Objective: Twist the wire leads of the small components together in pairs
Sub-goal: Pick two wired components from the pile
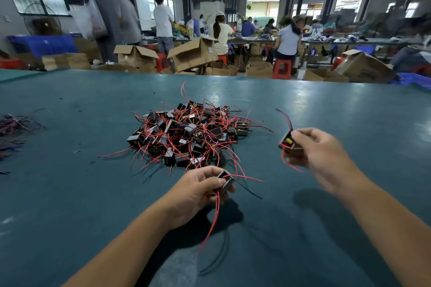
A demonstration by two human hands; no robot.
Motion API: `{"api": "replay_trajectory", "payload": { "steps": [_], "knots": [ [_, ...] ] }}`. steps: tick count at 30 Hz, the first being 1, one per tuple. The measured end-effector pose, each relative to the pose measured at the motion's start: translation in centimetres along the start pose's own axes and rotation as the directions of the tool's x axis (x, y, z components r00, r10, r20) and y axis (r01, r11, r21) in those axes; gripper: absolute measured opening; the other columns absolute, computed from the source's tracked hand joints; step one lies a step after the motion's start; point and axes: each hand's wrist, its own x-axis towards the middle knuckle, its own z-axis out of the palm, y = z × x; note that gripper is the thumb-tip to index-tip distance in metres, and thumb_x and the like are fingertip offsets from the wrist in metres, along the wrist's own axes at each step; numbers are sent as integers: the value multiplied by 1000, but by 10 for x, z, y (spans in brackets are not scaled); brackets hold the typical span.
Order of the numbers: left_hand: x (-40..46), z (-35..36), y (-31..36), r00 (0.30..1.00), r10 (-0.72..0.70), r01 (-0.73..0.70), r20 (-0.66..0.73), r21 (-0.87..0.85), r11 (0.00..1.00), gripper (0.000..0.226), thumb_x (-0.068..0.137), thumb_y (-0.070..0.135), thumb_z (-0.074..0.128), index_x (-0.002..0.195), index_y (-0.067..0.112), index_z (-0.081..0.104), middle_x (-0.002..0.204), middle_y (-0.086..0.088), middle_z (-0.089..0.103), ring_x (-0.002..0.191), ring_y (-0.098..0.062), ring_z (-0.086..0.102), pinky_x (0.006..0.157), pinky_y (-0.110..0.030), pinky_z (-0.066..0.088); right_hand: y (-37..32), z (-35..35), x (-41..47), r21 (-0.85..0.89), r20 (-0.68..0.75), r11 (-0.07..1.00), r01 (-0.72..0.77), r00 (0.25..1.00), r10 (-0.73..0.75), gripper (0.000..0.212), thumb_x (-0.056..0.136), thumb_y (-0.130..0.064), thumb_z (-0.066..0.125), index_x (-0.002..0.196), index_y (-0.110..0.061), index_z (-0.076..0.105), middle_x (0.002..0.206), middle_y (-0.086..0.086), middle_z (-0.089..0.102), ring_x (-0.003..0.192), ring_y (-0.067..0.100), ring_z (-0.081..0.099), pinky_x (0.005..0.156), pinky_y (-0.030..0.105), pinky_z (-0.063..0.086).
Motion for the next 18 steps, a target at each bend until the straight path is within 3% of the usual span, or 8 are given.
{"api": "replay_trajectory", "payload": {
  "steps": [3,5,8,10,13,15,18],
  "knots": [
    [-4,-4,1,991,-9,10,132,-7,1000,25,87,6,70,111,1,70,102,-17,69,79,-16,65,72,-22,54,17,-23,-35,-270,175,960,-81,976,131,14,96,-21,61,92,-10,68,72,9,71,57,17,59,49,20,48],
    [-6,-7,2,983,-20,10,183,57,998,28,86,7,69,113,0,71,99,-13,69,81,-17,66,76,-25,55,28,-35,-54,-456,251,890,-6,959,135,14,95,-18,63,87,-14,74,67,0,70,54,10,58,52,17,46],
    [-6,-10,4,985,-9,-53,174,348,936,20,89,9,72,108,3,71,93,-5,74,84,-14,68,79,-26,53,41,-42,-67,-713,360,663,227,930,69,9,92,-25,67,86,-26,74,77,-20,72,67,-5,63,64,9,43],
    [-5,-12,6,987,5,-103,163,595,797,11,89,15,74,98,9,71,89,-3,75,81,-14,69,78,-31,54,42,-43,-70,-758,401,571,317,916,23,5,89,-30,70,84,-31,71,77,-27,69,75,-8,64,70,9,43],
    [-4,-15,5,986,17,-147,165,826,544,12,89,35,74,90,23,74,85,3,74,79,-14,69,77,-36,54,43,-43,-63,-746,431,558,364,902,-11,9,86,-32,73,78,-32,69,75,-22,70,75,-3,65,69,11,44],
    [-4,-16,3,985,64,-173,162,858,483,13,89,39,72,90,27,77,88,6,68,80,-11,65,77,-35,53,43,-46,-56,-740,388,588,326,921,-22,10,87,-29,72,78,-31,70,76,-18,71,73,-1,65,68,12,45],
    [-3,-15,2,983,96,-185,159,891,414,15,91,40,69,91,27,77,91,10,61,82,-7,60,76,-30,50,35,-59,-49,-673,280,691,264,956,-92,7,88,-25,70,82,-27,72,80,-9,74,75,9,69,79,31,53]
  ]
}}
